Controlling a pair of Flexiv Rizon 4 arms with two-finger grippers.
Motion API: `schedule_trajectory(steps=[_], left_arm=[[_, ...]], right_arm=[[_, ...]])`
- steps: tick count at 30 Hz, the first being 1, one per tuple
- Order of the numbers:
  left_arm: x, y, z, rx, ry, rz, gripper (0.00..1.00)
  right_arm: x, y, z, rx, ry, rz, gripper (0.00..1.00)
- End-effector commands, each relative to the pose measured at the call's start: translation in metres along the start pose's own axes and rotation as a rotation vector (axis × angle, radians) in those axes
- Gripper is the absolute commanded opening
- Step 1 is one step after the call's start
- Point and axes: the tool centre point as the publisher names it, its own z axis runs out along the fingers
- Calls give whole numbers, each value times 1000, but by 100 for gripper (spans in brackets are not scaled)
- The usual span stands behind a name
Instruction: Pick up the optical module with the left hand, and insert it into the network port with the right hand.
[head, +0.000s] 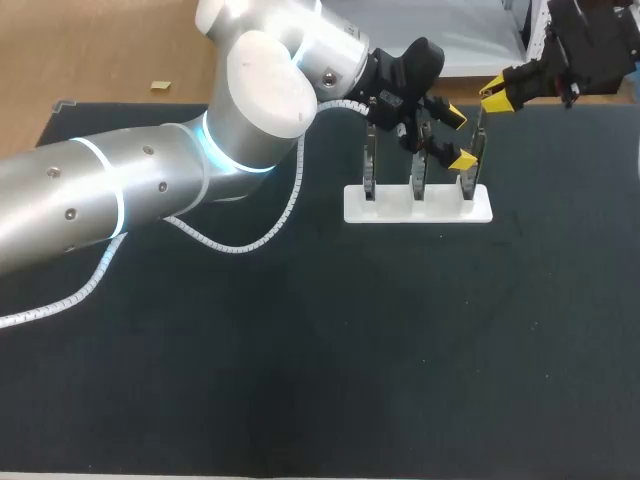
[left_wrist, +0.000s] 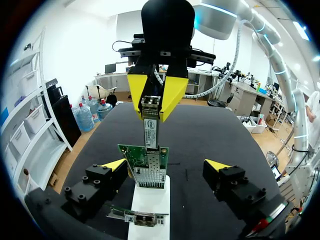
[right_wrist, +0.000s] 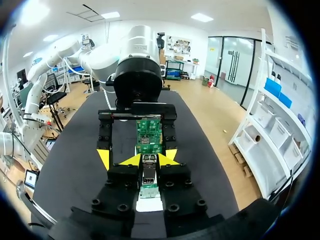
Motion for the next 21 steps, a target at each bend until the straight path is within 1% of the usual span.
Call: schedule_trajectory(steps=[1,21], left_arm=[[-1,1,0,1,5,-2,100],[-1,1,0,1,5,-2,100]], right_arm=[[0,1,0,4,-3,0,0],[6,4,4,-7,5,25,0]])
